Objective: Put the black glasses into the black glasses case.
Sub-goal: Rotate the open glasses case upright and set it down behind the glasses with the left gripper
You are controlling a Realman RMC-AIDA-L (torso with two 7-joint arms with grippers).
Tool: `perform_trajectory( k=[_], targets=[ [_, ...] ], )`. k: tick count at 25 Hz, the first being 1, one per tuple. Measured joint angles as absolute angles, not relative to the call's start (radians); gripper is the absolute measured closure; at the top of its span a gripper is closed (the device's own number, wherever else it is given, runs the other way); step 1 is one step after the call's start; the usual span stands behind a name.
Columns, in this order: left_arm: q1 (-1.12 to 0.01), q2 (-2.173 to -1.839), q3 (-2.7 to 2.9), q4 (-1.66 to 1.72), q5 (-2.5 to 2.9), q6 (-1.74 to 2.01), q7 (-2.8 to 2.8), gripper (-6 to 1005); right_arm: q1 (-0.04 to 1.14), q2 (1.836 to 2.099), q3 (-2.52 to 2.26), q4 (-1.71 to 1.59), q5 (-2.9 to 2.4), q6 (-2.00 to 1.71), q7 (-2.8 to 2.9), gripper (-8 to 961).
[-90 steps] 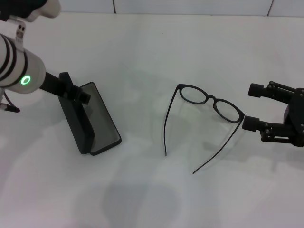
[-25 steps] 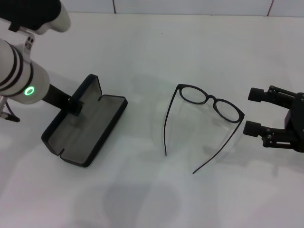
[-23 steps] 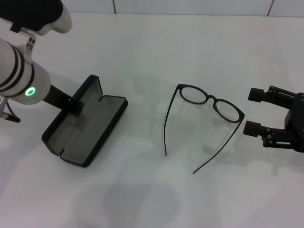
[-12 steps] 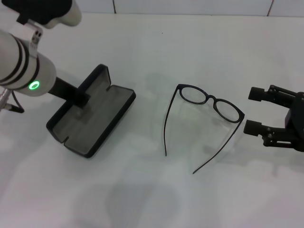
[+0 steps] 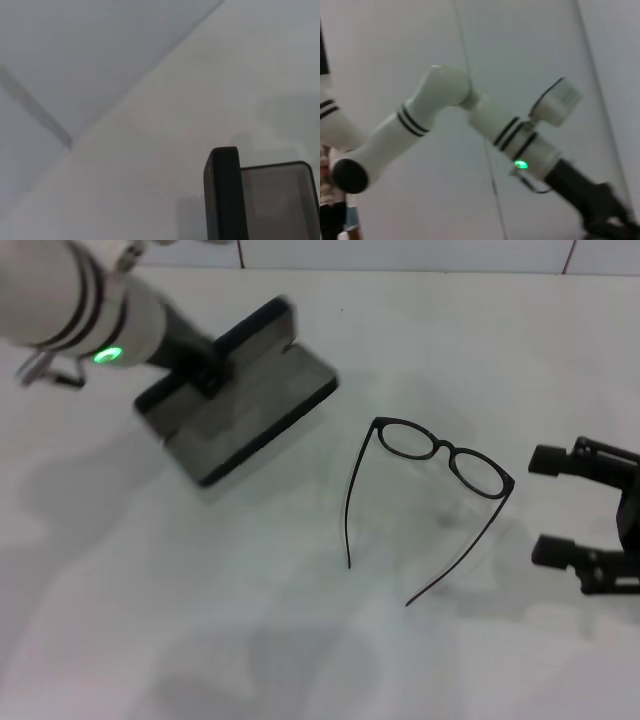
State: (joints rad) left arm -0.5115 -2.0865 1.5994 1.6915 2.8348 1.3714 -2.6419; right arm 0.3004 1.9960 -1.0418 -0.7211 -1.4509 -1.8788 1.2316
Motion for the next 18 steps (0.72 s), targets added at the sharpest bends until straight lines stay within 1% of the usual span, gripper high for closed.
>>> perform_trajectory(
  k=[9, 15, 18],
  targets=[
    [-0.574, -2.091, 1.734, 1.459, 2.831, 1.001, -2.351, 793, 0.276, 2.0, -1.036, -0.709, -1.471, -1.97, 1.222, 83],
    [-0.669, -2.093, 1.814, 1.294, 2.821, 0.913, -2.34, 793, 0.274, 2.0, -1.034, -0.675, -1.468, -1.958, 1.209, 83],
    [-0.698, -2.095, 1.857, 1.242, 2.821, 0.879, -2.34, 792, 0.275, 2.0, -1.034, -0.671, -1.468, -1.956, 1.209, 83]
  ],
)
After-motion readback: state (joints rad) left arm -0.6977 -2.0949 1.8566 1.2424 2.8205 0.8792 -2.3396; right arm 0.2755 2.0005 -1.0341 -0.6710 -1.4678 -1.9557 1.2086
